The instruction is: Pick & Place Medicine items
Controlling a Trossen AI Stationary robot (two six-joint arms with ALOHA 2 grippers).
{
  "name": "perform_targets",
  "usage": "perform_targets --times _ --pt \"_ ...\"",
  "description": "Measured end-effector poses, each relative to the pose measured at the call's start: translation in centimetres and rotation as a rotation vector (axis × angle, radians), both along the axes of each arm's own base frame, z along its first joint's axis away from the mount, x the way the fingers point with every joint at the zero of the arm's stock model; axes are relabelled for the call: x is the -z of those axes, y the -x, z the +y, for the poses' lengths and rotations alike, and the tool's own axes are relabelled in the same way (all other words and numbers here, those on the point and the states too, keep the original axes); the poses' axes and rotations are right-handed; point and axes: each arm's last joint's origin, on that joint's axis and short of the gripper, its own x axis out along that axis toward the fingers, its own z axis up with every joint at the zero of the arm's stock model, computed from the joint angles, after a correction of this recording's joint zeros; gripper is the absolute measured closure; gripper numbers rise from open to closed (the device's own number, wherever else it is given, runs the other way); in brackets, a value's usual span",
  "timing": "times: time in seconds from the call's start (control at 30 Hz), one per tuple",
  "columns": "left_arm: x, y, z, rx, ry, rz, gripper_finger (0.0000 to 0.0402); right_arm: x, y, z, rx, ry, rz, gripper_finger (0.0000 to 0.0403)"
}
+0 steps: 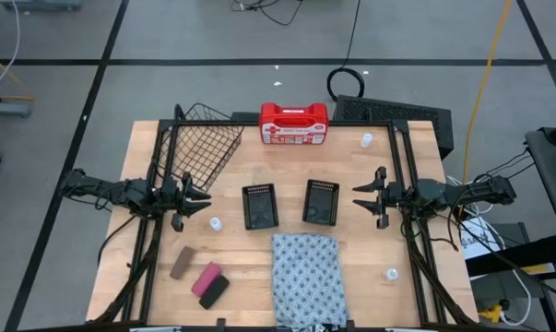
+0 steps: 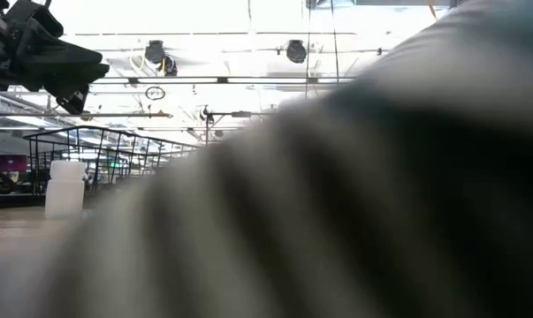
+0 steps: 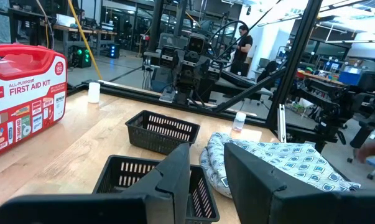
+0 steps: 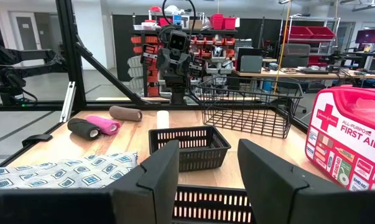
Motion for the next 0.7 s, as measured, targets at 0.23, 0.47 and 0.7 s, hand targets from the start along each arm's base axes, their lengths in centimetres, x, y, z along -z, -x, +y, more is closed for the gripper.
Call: perform_targets --times 0.23,0.47,0.7 --pt "0.0 0.0 0.0 0.000 0.000 0.000 0.0293 0.0 0.0 0.0 0.000 0.000 0.000 0.0248" --pt "0.0 0.0 0.0 0.000 0.000 0.000 0.0293 -0.3 0.0 0.0 -0.002 -0.027 -0.032 0.0248" --pt "0.0 0.0 0.0 0.000 0.000 0.000 0.0293 -2.1 0.3 -0.1 -0.054 -0.399 -0.234 0.0248"
